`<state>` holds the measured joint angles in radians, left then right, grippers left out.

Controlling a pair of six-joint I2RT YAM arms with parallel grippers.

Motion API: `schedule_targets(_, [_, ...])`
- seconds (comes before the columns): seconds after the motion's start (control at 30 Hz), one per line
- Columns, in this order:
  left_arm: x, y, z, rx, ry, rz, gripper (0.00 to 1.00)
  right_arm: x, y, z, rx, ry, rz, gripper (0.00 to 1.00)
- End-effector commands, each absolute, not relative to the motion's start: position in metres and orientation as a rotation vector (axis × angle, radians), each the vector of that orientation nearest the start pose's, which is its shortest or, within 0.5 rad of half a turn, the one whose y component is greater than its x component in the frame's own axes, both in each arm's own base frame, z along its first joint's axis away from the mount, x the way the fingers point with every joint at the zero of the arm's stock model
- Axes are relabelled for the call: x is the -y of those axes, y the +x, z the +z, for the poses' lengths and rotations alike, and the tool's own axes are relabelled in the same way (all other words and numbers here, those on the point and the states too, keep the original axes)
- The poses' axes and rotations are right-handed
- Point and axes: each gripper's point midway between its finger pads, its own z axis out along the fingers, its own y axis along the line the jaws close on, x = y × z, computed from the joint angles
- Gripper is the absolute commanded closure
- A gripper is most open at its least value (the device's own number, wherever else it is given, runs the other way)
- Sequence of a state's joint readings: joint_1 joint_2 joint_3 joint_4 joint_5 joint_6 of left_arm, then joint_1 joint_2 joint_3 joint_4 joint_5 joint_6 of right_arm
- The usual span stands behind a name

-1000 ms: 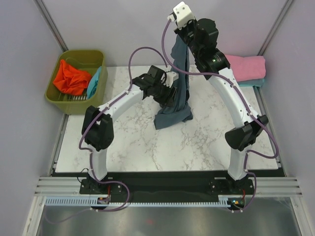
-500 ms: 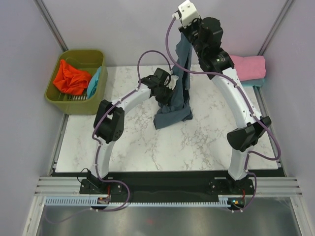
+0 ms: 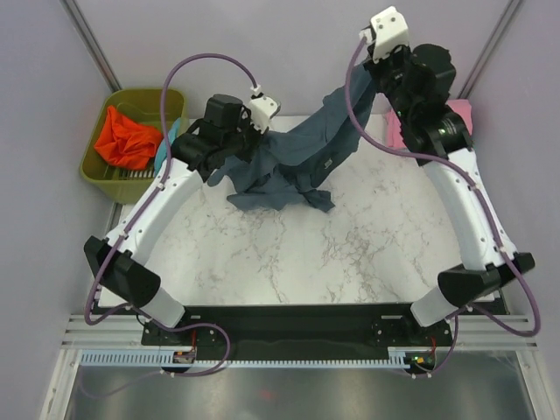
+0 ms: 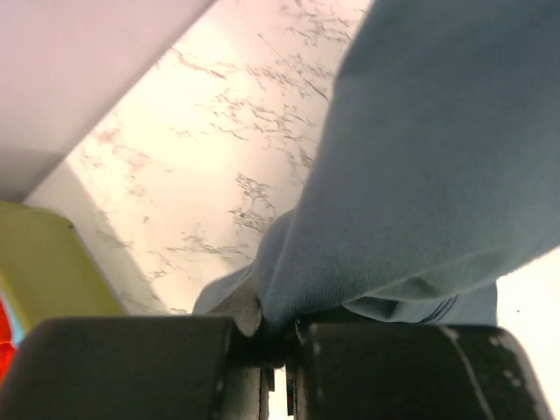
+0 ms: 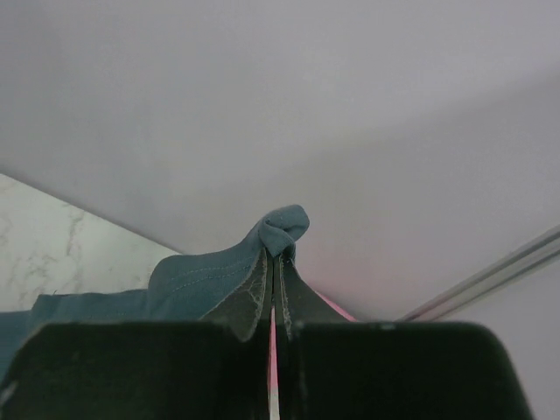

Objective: Fold and stack the t-shirts
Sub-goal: Flatten the tshirt out

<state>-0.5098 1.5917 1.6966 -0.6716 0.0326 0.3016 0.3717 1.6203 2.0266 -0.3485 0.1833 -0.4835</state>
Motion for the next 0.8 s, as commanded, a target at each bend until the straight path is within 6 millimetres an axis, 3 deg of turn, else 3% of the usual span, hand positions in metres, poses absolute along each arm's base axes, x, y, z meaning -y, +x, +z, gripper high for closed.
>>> schedule_targets(0.0, [0.201, 0.397, 0.326, -1.873, 0.881, -0.048, 0.95, -0.127, 0.397, 0.553, -1.348, -0.449, -0.049, 1.0])
schedule_targets(0.03, [0.199, 0.395, 0.333, -1.857, 0.877, -0.04, 0.94, -0.13, 0.378, 0.56, -1.328, -0.483, -0.003, 1.0])
schedule_targets(0.17, [0.191, 0.387, 0.374, -1.763, 0.853, -0.013, 0.92, -0.122, 0.342, 0.592, -1.242, -0.472, 0.029, 1.0])
schedule_targets(0.27, [0.189, 0.376, 0.405, -1.683, 0.868, -0.027, 0.93, -0.116, 0.326, 0.611, -1.209, -0.454, 0.036, 1.0])
schedule_targets(0.33, [0.192, 0.366, 0.421, -1.623, 0.895, -0.056, 0.92, -0.112, 0.324, 0.613, -1.21, -0.447, 0.018, 1.0])
schedule_targets(0.4, [0.197, 0.362, 0.425, -1.586, 0.943, -0.07, 0.88, -0.11, 0.332, 0.601, -1.238, -0.453, -0.014, 1.0])
schedule_targets(0.53, [0.213, 0.36, 0.406, -1.55, 1.1, -0.13, 0.87, -0.116, 0.35, 0.582, -1.254, -0.479, -0.037, 1.0])
schedule_targets(0.63, [0.215, 0.364, 0.374, -1.558, 1.229, -0.217, 0.88, -0.123, 0.37, 0.555, -1.296, -0.505, -0.053, 1.0])
schedule_targets(0.7, [0.205, 0.38, 0.346, -1.616, 1.265, -0.274, 0.87, -0.119, 0.385, 0.537, -1.336, -0.498, -0.106, 1.0])
schedule_targets(0.73, [0.206, 0.378, 0.326, -1.667, 1.306, -0.353, 0.87, -0.117, 0.392, 0.531, -1.345, -0.49, -0.127, 1.0])
schedule_targets(0.77, [0.206, 0.39, 0.296, -1.739, 1.342, -0.394, 0.86, -0.116, 0.401, 0.511, -1.385, -0.502, -0.149, 1.0])
